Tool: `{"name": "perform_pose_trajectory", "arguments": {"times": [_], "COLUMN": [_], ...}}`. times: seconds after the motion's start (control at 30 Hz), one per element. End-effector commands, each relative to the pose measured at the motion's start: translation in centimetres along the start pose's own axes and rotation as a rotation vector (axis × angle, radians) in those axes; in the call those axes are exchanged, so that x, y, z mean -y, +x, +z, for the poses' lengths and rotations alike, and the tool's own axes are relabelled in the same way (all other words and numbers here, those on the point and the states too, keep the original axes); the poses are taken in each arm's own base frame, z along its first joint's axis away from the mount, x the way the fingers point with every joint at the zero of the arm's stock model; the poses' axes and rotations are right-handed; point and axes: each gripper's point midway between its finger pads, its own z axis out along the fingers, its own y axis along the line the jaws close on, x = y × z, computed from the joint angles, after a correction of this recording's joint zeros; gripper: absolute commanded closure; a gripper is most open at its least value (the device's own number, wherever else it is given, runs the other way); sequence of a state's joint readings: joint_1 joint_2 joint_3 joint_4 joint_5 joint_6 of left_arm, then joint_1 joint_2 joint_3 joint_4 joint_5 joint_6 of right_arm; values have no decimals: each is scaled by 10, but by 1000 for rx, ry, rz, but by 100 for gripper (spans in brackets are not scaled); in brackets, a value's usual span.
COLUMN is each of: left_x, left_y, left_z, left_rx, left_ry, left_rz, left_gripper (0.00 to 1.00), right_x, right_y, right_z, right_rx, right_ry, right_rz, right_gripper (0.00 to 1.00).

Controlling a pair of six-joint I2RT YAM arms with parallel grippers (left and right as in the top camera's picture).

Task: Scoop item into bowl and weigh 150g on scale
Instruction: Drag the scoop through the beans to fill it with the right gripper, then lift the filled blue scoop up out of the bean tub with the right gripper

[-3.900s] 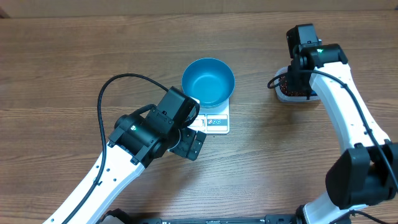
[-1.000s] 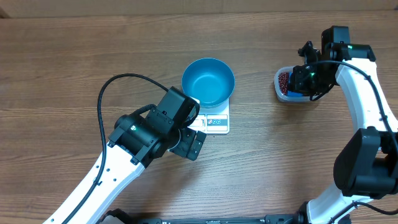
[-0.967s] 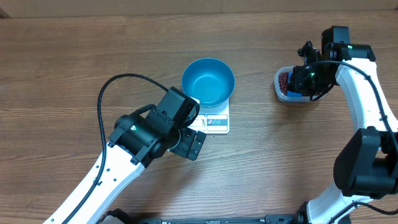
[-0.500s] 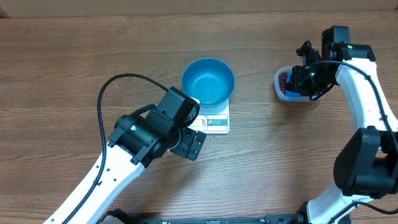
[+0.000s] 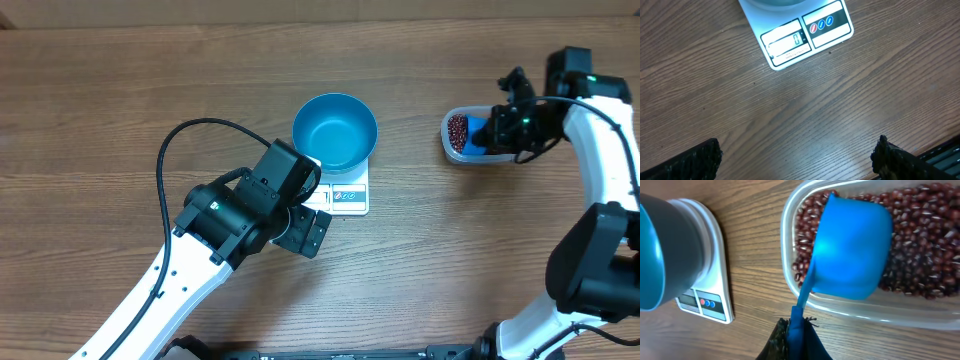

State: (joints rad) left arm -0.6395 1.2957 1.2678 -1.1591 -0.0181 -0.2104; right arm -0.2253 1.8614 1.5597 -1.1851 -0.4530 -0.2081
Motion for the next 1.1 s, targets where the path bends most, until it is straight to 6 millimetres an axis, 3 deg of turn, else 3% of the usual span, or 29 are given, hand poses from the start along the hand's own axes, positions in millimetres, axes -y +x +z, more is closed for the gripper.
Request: {"name": "perform_pose_trajectory", "arguments": {"times": [0.0,0.17,0.43,1.07], "left_x": [0,0,0,0], "left_y": [-3,-3,-3,-3], "left_z": [-8,-8,-8,-8], "left_rx": [27,27,27,27], "left_ry": [12,12,12,12], "left_rz": [-20,-20,-20,-20], "left_gripper": [0,0,0,0], "right_x": [-21,-19,-4,32], "right_y": [-3,1,11,10], "right_z": [-7,-4,19,-7], "right_rx": [25,16,9,85], "right_ry": [-152,-156,-157,-213], "right_rz": [-39,-49,23,157], "right_gripper": [96,96,96,96]}}
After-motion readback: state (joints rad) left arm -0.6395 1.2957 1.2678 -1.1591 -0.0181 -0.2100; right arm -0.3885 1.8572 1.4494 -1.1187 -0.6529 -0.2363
